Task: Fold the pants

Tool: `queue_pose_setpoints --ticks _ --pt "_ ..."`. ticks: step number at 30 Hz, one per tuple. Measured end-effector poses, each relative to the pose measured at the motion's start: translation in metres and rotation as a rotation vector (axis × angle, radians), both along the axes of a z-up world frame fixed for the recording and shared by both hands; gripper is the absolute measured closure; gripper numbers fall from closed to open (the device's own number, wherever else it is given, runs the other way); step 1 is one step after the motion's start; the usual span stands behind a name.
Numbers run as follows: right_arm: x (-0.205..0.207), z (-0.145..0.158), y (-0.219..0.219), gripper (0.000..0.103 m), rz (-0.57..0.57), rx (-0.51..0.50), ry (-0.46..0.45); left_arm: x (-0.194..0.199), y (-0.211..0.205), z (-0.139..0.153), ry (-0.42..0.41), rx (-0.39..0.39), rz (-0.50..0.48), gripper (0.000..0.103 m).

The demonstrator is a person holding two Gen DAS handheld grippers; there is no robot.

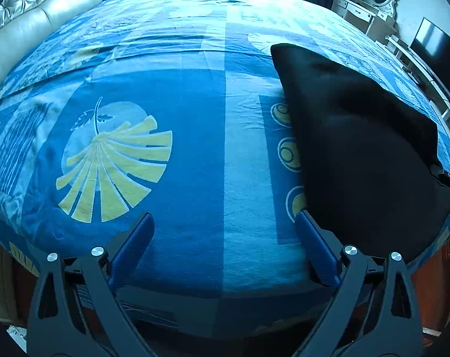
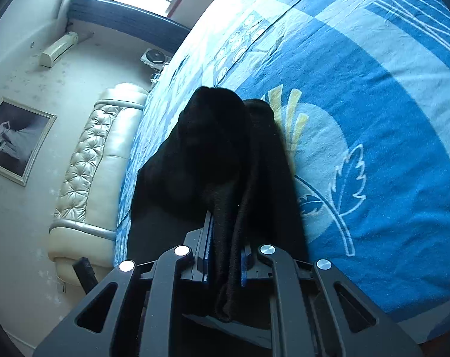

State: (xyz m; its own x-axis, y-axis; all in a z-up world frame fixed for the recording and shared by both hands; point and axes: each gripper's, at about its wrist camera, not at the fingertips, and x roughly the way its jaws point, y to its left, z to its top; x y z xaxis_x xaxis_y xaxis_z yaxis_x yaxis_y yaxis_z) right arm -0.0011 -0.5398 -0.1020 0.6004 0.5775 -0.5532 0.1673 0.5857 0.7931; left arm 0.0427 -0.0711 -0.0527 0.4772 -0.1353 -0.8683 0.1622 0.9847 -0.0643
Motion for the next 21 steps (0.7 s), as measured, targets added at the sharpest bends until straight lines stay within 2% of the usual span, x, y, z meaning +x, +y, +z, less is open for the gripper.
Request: queue_pose_setpoints --ticks 4,7,8,9,10,11,12,16,21 --pt "-0.012 0.002 -0.012 0.088 -0.029 0.010 0.005 -0.001 0.016 0.004 0.007 -0.068 0.010 0.008" --pt "-0.023 0.009 -0.018 0.083 -0.061 0.033 0.018 -0.003 0.026 0.011 0.015 -0.162 0.006 0.008" --pt "-0.024 0.014 -0.019 0.077 -0.072 0.028 0.018 -0.004 0.027 0.012 0.021 -0.190 -0.003 0.008" --pt "-0.026 0.020 -0.018 0.062 -0.079 0.020 0.014 -0.004 0.027 0.013 0.027 -0.219 -0.014 0.008" --pt "-0.028 0.026 -0.017 0.054 -0.086 0.013 0.007 -0.004 0.026 0.014 0.034 -0.249 -0.026 0.008" --pt "-0.029 0.030 -0.016 0.037 -0.089 0.016 -0.001 -0.003 0.025 0.014 0.046 -0.285 -0.040 0.008" --pt "-0.029 0.032 -0.015 0.032 -0.089 0.019 -0.007 -0.003 0.023 0.014 0.060 -0.310 -0.051 0.008" --pt "-0.028 0.028 -0.010 0.030 -0.087 0.034 0.004 0.003 0.013 0.007 0.138 -0.439 -0.086 0.008" --pt "-0.026 0.008 -0.002 0.030 -0.055 0.050 0.055 0.013 0.003 -0.007 0.213 -0.545 -0.090 0.008"
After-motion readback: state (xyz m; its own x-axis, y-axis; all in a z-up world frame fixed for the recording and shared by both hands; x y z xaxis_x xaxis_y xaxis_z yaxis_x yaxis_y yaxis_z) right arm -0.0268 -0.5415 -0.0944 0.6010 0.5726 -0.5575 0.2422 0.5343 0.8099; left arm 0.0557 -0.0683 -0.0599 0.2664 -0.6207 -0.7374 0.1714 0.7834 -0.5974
